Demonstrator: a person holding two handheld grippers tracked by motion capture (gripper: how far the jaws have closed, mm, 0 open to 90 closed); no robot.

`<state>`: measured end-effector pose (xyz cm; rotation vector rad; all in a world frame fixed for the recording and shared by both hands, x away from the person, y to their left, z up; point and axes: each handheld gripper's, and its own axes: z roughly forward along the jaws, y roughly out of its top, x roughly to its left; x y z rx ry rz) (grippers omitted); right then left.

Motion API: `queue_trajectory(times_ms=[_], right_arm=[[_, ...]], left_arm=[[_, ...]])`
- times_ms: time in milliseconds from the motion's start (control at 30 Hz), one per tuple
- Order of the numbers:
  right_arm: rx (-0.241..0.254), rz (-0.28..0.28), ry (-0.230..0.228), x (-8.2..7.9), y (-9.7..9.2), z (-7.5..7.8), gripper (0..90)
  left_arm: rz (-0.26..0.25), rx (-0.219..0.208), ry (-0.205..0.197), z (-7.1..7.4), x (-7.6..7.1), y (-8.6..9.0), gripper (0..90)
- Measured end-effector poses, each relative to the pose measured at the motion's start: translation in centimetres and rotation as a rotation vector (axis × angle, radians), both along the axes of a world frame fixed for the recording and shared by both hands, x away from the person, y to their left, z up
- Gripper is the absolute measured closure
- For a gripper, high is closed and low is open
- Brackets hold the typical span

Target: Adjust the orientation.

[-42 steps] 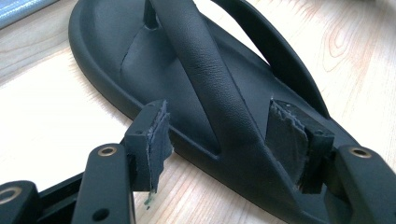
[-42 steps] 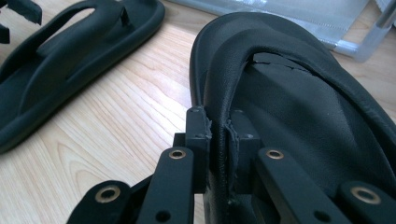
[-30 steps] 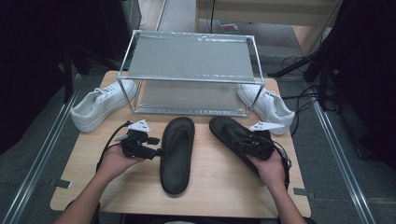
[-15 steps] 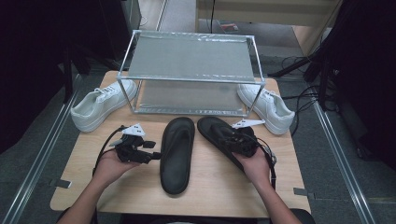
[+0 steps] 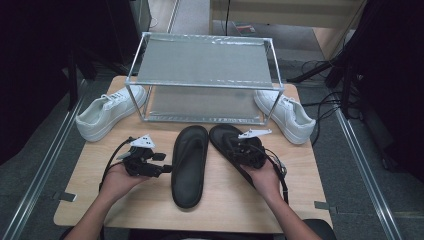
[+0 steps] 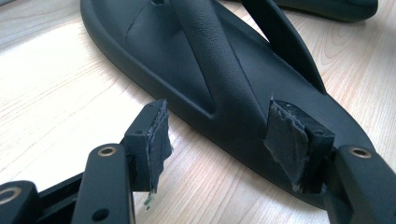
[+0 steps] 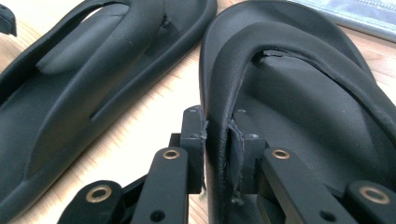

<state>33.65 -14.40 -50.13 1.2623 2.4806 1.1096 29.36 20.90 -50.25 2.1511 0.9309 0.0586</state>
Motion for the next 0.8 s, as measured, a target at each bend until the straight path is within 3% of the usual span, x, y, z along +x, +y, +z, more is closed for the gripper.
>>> queue_trajectory(times_ms=[100,167,200,300,467,567,800], right_arm=[[-0.001,0.017,-0.003,0.0,-0.1,0.1,72.7],[0.028,0.030,0.001,-0.1,-0.4,0.4,66.5],[0.034,0.030,0.000,-0.2,-0.6,0.6,65.8],[0.067,0.047,-0.028,-0.7,-1.5,1.4,65.1],[0.100,0.077,-0.042,-1.3,-2.9,2.3,84.8],[0.058,0.094,-0.034,-1.3,-3.3,2.2,90.0],[-0.005,0.092,-0.006,-0.5,-3.0,1.2,90.0]], left_arm=[[0.005,-0.002,0.015,-0.1,0.1,0.0,44.0],[0.008,-0.023,0.026,0.0,0.2,0.3,47.6],[0.006,-0.039,0.027,0.1,0.2,0.4,52.0],[0.030,-0.036,0.005,0.3,0.2,0.6,62.2],[0.018,-0.017,-0.013,0.5,0.5,0.5,83.0],[0.009,0.002,-0.011,0.3,0.8,0.1,89.3],[0.008,0.028,0.014,-0.6,1.6,-1.2,89.4]])
